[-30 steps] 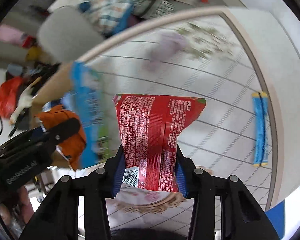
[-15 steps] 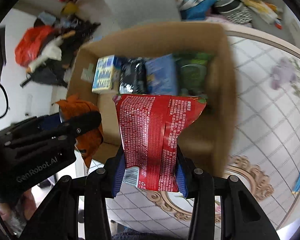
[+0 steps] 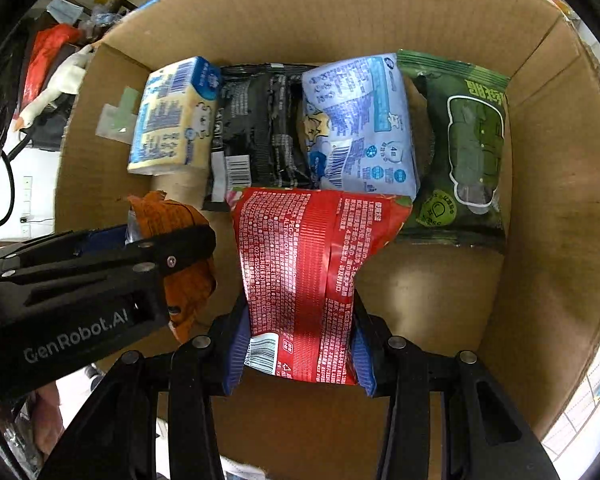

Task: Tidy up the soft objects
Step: 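Place the panda bag and red bag into the box and open both tools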

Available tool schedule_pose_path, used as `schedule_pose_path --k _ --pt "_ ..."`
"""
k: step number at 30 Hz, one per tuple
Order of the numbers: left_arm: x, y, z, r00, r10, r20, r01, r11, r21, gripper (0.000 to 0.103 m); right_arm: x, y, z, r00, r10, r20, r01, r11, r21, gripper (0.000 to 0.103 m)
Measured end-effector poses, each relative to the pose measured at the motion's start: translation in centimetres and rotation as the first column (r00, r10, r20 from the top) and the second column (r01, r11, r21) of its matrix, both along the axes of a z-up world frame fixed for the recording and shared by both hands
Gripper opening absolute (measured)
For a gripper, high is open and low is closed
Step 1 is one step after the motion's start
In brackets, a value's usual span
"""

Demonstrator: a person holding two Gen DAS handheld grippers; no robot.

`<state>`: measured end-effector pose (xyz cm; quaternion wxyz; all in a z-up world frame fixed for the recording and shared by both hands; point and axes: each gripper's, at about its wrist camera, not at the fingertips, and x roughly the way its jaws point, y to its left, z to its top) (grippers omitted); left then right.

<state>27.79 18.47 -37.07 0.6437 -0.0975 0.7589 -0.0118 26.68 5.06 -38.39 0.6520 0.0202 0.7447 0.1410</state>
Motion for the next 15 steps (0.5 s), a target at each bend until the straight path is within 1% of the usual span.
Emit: schedule_pose_path --k 1,2,3,5,6,7,8,9,13,14,15 --pt "-0.1 0.0 -0.1 1.000 0.008 -0.008 -0.008 1.000 -0.013 0.048 0.1 -0.1 -0.2 1.000 0.002 -0.009 -0.002 1.000 0.002 0.049" --pt "-0.2 0.1 -0.2 1.000 0.011 -0.018 -0.012 1.000 -0.028 0.053 0.1 -0.1 -0.3 1.000 -0.002 -0.014 0.002 1.000 0.002 0.053" --pt "-0.3 0.2 -0.2 1.000 0.016 -0.021 -0.017 0.999 -0.033 0.060 0.2 0.0 -0.6 1.000 -0.002 -0.013 0.002 1.000 -0.004 0.067" --pt "-0.6 0.3 0.1 1.000 0.019 -0.010 -0.019 0.999 -0.031 0.062 0.3 0.0 -0.4 1.000 -0.001 -0.005 0.001 1.000 -0.010 0.079" --pt "-0.7 0.3 0.5 1.000 0.013 -0.001 -0.013 1.000 -0.020 0.067 0.2 -0.2 -0.2 1.000 -0.004 0.000 0.004 1.000 -0.017 0.079" --pt "-0.7 0.5 0.9 1.000 0.008 0.010 -0.008 1.000 -0.008 0.074 0.2 -0.3 0.1 1.000 -0.004 0.001 0.004 1.000 -0.020 0.079" --pt "-0.9 0.6 1.6 1.000 0.006 0.028 -0.006 1.000 -0.001 0.077 0.1 -0.5 0.4 1.000 -0.008 0.005 0.009 1.000 -0.017 0.079" --pt "-1.1 0.7 2.2 0.999 0.005 0.042 -0.005 1.000 0.006 0.084 0.0 -0.8 0.8 1.000 -0.016 0.011 0.016 1.000 -0.017 0.079" --pt "-2.2 1.0 5.4 0.994 -0.005 0.113 -0.001 0.999 0.054 0.099 -0.4 -1.9 2.5 0.999 -0.035 0.038 0.036 0.998 -0.041 0.080" --pt "-2.6 1.0 5.9 0.992 -0.007 0.127 -0.001 0.998 0.063 0.099 -0.6 -2.2 3.1 0.998 -0.039 0.048 0.041 0.998 -0.046 0.085" --pt "-3.1 1.0 6.8 0.989 -0.012 0.146 0.000 0.997 0.076 0.099 -0.9 -2.5 3.6 0.997 -0.043 0.057 0.047 0.997 -0.056 0.094"
